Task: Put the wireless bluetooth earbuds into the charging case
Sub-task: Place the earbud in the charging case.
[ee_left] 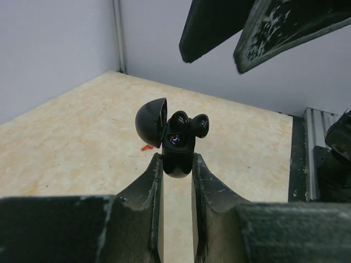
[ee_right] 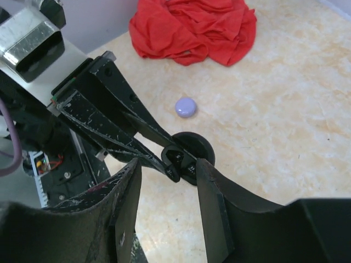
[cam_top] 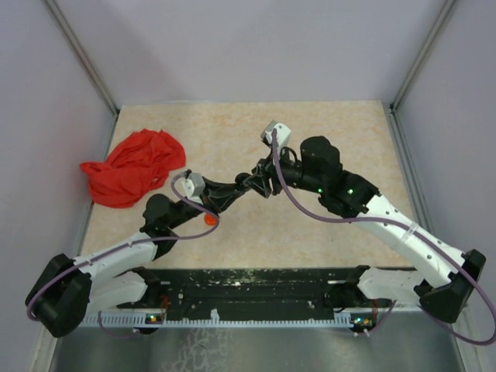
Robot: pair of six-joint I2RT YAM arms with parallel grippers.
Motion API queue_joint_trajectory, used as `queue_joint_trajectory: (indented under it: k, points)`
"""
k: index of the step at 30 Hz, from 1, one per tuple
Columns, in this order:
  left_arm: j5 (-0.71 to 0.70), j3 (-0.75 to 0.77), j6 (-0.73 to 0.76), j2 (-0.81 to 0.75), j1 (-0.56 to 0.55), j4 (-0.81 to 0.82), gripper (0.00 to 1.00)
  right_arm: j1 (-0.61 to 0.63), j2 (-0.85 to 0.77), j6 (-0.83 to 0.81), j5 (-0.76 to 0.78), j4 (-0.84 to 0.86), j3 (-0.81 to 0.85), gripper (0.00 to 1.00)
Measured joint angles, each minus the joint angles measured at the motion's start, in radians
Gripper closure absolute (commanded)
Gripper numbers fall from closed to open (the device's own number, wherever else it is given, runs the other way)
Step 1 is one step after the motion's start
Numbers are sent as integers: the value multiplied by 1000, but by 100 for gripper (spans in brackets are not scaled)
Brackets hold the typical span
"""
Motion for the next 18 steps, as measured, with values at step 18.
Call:
queue_joint_trajectory:
  k: [18]
  points:
    - [80, 13, -18, 5, 0, -24, 100, -3, 79, -52, -99, -151, 31, 71]
